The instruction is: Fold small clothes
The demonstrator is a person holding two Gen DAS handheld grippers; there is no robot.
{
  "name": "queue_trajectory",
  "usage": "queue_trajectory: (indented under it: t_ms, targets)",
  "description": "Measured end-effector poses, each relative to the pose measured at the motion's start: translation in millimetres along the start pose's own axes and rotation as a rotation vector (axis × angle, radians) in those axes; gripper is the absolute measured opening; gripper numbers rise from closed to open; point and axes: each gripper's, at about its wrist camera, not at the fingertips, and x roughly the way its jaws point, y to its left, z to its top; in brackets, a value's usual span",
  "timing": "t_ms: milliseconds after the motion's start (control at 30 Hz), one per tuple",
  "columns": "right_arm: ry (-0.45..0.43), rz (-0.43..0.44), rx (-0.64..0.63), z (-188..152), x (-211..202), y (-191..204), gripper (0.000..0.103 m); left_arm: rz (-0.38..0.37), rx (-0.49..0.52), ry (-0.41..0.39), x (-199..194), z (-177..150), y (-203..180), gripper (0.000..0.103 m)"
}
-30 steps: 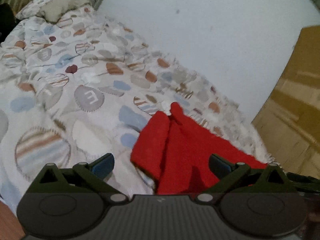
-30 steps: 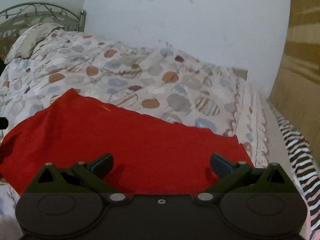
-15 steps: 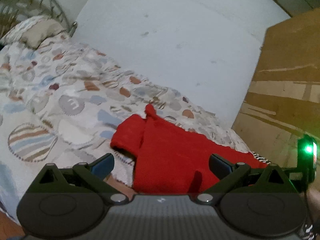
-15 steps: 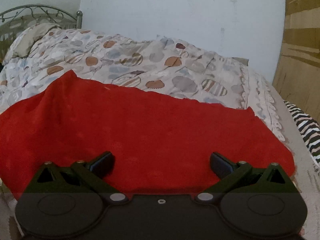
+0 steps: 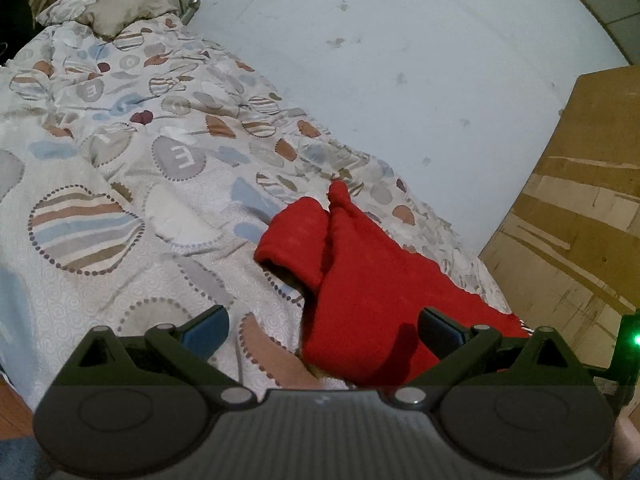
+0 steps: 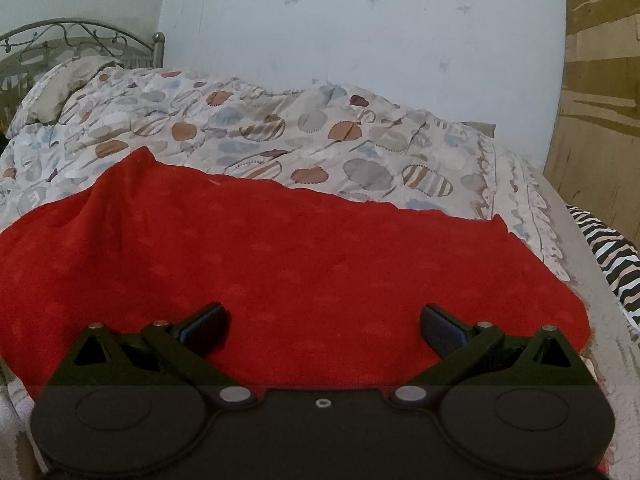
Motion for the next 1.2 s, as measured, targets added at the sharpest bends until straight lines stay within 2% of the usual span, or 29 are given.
queue_trajectory:
  t_ms: [1000,1100,1200]
  targets:
    - [-0.02,-0.007,0.004,-1.0,-4.6,-0.1,0.102,0.02,0.011,0.024,4.0,-3.0,0.3,0.103]
    - [-0.018,0.011,0.018,0.0,-6.4,-2.5,0.102,0.062,0.034,0.054,5.0,1.0,-5.2,0.103]
    - [-0.006,0.072,0.046,3.5,-11.0,-12.4,0.103,0.126,0.087,0.107,7.7,7.8,-18.3,0.103]
